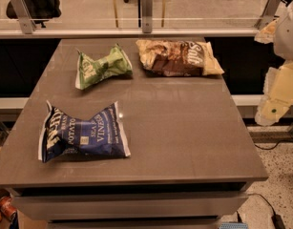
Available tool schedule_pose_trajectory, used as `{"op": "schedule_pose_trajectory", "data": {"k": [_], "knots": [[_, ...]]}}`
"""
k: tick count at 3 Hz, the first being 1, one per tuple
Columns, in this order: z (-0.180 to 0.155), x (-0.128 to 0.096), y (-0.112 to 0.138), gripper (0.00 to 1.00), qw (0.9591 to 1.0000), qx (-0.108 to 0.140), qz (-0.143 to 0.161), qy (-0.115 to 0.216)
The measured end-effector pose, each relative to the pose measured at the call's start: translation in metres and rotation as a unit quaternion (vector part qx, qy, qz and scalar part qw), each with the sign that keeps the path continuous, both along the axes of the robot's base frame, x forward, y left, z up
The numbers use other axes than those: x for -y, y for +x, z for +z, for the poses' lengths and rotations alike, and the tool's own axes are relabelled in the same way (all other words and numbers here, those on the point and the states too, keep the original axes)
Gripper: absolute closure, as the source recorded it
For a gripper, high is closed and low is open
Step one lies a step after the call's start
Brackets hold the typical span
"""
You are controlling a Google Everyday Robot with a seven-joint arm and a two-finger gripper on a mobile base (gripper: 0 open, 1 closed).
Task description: Pick green jalapeno chip bag
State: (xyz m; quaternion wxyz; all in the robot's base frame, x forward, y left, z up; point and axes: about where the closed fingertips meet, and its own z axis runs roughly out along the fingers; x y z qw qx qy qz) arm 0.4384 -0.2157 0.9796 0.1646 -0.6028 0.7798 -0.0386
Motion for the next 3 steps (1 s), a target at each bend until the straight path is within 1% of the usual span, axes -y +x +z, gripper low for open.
{"op": "schedule_pose_trajectory", "data": {"k": [1, 2, 3], "knots": [[0.006, 0.003, 0.0, 0.0, 0.9999, 0.008, 0.004, 0.005], [0.009, -0.008, 0.009, 0.0, 0.9994, 0.016, 0.031, 0.007], [0.01, -0.026, 0.023, 0.0, 0.9977, 0.017, 0.065, 0.006]]}}
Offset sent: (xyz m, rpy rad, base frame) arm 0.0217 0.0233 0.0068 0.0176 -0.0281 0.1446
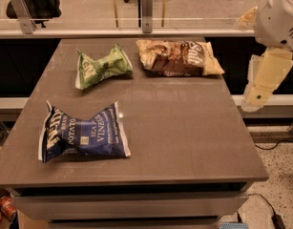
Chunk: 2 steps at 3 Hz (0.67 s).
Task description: Pick green jalapeno chip bag
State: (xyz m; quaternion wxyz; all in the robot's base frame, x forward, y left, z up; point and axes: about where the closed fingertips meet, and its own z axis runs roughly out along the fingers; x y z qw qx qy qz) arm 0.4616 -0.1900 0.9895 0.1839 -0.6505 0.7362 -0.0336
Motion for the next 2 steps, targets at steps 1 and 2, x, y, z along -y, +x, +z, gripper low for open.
{"op": "schedule_pose_trajectory", "data": {"k": [1, 2], "knots": [[-0.002, -0.027, 0.018, 0.0, 0.9991, 0.0, 0.041, -0.007], [-0.003, -0.057, 0.036, 0.0, 0.9967, 0.006, 0.079, -0.017]]}}
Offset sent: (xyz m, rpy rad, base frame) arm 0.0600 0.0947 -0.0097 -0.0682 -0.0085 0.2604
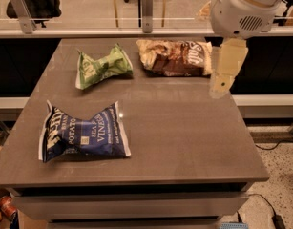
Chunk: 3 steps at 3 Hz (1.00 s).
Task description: Pick green jalapeno chip bag
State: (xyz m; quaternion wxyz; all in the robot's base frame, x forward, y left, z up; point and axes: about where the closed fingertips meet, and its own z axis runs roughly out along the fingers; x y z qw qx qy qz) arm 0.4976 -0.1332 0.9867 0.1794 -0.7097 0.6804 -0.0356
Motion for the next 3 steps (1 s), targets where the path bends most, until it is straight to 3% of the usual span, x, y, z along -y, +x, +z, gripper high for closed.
{"op": "schedule_pose_trajectory", "data": {"k": [3], "knots": [[-0.014, -0.088, 0.053, 0.0, 0.9944, 0.009, 0.1, -0.034]]}}
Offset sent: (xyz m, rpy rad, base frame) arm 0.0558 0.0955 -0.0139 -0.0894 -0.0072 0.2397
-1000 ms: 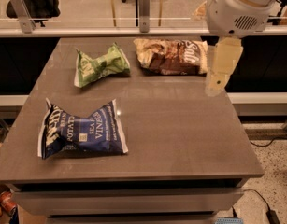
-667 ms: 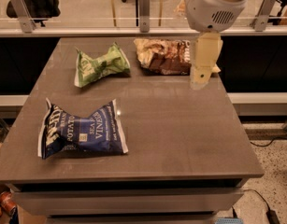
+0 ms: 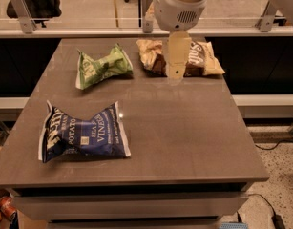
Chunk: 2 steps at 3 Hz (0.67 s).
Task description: Pick green jalapeno chip bag
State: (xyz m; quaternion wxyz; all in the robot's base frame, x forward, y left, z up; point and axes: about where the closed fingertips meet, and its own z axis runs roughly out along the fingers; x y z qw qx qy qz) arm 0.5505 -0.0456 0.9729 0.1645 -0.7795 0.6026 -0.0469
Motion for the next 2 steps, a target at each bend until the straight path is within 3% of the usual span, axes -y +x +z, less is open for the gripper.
{"op": "schedule_pose_trajectory", "data": {"k": [1, 2], "knots": [[-0.0219, -0.0497, 0.022, 0.0, 0.9985, 0.018, 0.04, -0.032], [-0.0219, -0.0498, 0.022, 0.0, 0.9985, 0.018, 0.04, -0.032]]}}
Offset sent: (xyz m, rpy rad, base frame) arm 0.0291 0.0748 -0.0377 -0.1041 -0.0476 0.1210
